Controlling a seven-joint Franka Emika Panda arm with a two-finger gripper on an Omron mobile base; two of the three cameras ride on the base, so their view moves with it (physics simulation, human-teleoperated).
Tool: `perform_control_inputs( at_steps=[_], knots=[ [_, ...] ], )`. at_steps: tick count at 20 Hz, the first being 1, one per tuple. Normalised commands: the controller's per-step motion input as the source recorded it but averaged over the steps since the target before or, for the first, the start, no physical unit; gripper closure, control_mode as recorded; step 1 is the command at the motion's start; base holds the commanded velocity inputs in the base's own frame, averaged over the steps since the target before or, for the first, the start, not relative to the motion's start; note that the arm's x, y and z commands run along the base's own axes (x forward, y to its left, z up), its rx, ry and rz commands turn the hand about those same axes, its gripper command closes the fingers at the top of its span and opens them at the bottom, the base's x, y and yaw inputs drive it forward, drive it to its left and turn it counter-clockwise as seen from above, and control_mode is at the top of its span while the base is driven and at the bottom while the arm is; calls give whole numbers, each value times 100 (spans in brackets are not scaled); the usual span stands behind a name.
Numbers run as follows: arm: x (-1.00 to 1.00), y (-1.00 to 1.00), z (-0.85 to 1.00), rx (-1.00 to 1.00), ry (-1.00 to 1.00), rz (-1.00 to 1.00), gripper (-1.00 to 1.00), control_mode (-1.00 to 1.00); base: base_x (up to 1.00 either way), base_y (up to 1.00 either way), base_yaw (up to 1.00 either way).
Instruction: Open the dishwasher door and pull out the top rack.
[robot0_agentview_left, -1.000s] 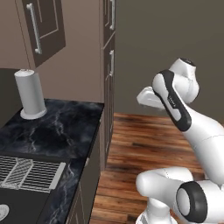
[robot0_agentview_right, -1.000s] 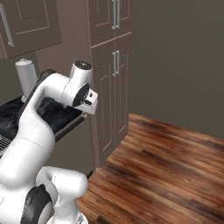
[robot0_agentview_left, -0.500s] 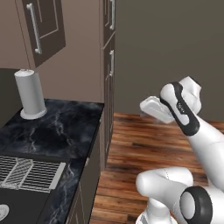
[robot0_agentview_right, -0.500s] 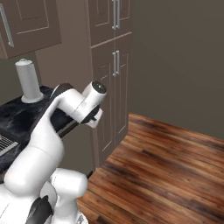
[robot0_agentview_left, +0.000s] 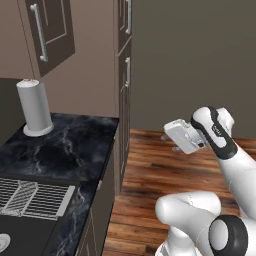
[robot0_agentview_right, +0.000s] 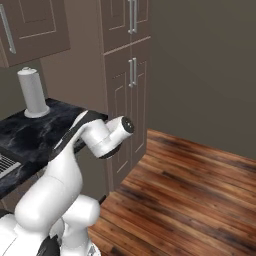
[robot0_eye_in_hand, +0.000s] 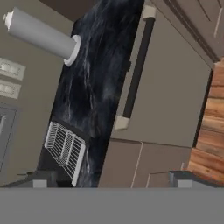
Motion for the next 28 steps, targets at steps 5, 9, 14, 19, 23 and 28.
perform_control_inputs(
  at_steps=[5, 9, 14, 19, 23, 28],
  knots=[
    [2, 4, -26, 22, 0, -1, -100, -100, 0, 0, 0],
    [10, 14, -27, 19, 0, -2, -100, -100, 0, 0, 0],
    [19, 19, -30, 16, 0, -3, -100, -100, 0, 0, 0],
    [28, 18, -32, 14, 0, -4, -100, -100, 0, 0, 0],
    [32, 16, -35, 14, 0, -5, -100, -100, 0, 0, 0],
    [27, 18, -33, 13, 0, -4, -100, -100, 0, 0, 0]
  ],
)
